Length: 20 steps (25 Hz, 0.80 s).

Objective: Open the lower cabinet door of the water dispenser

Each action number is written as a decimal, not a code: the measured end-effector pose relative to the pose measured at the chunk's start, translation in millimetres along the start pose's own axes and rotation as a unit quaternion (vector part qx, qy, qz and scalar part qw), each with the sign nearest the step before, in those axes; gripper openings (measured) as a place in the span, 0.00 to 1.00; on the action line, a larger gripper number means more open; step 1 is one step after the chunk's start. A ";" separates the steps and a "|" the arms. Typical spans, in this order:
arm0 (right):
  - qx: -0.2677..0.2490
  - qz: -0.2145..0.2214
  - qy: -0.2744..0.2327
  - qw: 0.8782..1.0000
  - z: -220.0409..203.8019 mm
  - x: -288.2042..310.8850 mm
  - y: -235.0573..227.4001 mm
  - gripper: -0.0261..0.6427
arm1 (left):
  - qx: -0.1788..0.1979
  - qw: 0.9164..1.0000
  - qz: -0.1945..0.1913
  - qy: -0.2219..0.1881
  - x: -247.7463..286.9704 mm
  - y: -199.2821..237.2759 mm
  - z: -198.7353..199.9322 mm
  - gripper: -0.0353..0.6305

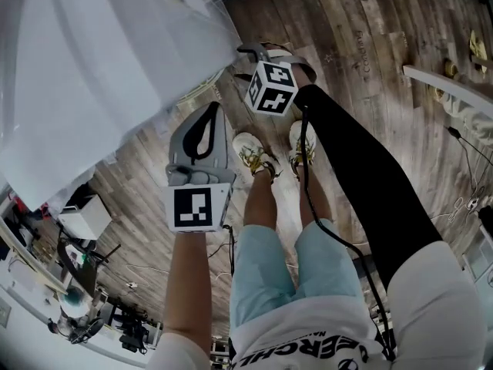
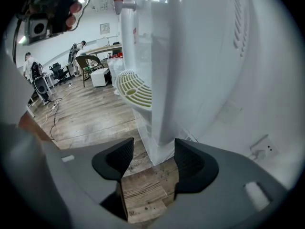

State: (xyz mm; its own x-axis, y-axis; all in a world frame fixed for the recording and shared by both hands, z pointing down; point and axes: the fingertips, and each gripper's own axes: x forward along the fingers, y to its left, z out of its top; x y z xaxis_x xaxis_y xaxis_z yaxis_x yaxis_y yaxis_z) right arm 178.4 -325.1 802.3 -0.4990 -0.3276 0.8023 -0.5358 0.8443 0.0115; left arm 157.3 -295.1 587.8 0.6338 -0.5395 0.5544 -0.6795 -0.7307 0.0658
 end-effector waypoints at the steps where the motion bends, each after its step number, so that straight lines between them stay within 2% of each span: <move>1: -0.003 0.000 0.002 1.000 -0.6 2.8 -0.5 0.41 | 0.005 1.000 0.002 -0.004 -0.6 2.7 -3.1 0.13; 14: -0.007 -0.010 0.018 1.000 -4.6 23.7 -15.2 0.41 | -0.008 1.000 -0.005 0.003 2.5 12.8 -14.6 0.13; 20: -0.018 0.005 0.044 0.999 -11.3 30.4 -13.5 0.41 | -0.012 1.000 -0.005 0.005 4.9 16.1 -14.2 0.13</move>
State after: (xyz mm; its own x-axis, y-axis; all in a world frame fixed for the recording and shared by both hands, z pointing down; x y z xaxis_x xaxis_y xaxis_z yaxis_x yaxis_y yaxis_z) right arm 178.2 -341.6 833.3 -0.4413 -0.2816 0.8520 -0.5055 0.8625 0.0233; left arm 144.2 -303.5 603.3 0.6371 -0.5284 0.5611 -0.6820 -0.7257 0.0910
